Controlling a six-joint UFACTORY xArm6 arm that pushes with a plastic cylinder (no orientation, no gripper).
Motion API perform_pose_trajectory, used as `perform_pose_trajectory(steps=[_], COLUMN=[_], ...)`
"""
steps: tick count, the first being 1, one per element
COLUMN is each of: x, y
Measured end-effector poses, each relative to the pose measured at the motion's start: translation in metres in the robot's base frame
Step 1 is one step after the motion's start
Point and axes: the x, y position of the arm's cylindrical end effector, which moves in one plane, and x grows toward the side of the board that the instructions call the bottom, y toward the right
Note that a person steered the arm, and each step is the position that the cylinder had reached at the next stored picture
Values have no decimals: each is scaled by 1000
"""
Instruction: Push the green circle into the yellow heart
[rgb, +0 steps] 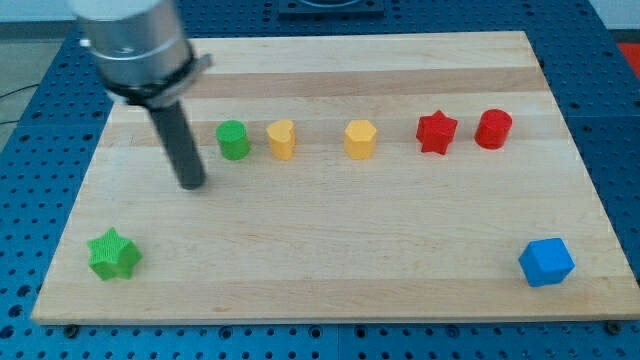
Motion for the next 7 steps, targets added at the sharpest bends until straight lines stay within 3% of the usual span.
perform_pose_trajectory(steps=[1, 2, 5, 7], x=[-37, -51, -51, -37], y=[-25, -14, 71, 73])
